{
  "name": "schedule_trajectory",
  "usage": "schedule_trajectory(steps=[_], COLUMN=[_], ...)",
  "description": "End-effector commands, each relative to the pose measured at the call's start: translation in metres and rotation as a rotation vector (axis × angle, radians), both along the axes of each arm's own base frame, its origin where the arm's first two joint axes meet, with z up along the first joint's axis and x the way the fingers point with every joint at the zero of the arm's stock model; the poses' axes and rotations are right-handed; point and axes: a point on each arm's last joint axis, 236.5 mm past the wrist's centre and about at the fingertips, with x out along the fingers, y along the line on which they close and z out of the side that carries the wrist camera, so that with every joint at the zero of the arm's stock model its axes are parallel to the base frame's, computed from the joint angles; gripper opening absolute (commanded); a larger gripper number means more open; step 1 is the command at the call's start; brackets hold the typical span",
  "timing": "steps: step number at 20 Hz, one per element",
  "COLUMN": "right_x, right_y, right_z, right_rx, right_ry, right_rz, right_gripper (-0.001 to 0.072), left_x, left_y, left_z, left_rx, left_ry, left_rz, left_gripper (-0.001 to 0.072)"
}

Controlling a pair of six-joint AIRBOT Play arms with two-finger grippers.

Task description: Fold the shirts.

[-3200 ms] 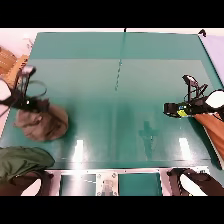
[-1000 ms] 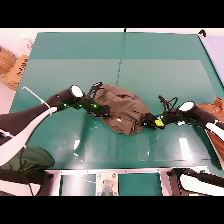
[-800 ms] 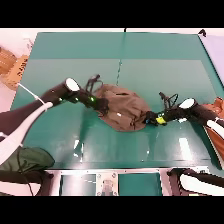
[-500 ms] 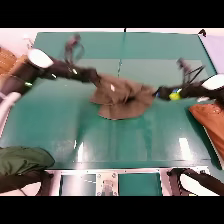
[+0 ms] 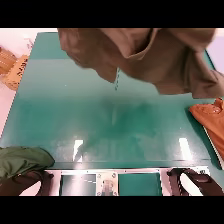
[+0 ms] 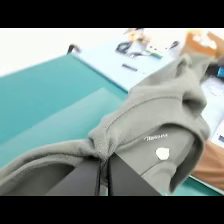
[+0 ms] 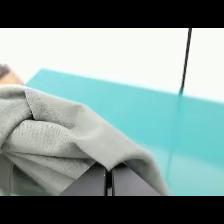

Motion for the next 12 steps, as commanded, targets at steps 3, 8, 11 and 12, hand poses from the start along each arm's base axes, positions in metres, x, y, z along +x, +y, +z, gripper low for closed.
schedule_trajectory(steps=[3, 8, 11, 12], right_x=[-0.021, 0.039, 0.074, 0.084], right_y=[-0.013, 0.021, 0.061, 0.076], right_z=[0.022, -0.098, -0.219, -0.26], right_rx=[-0.09, -0.065, -0.074, -0.077], right_ry=[-0.073, 0.24, 0.494, 0.561], right_rz=[-0.06, 0.095, 0.196, 0.217], right_gripper=[0.0017, 0.0018, 0.0018, 0.0018], left_x=[-0.008, 0.016, 0.043, 0.052], left_y=[0.025, 0.03, 0.025, 0.025], left_z=[-0.031, -0.128, -0.236, -0.276], left_rx=[0.194, 0.362, 0.41, 0.421], left_ry=[0.065, 0.345, 0.568, 0.629], left_rz=[0.072, 0.051, 0.035, 0.041], left_gripper=[0.0029, 0.0029, 0.0029, 0.0029])
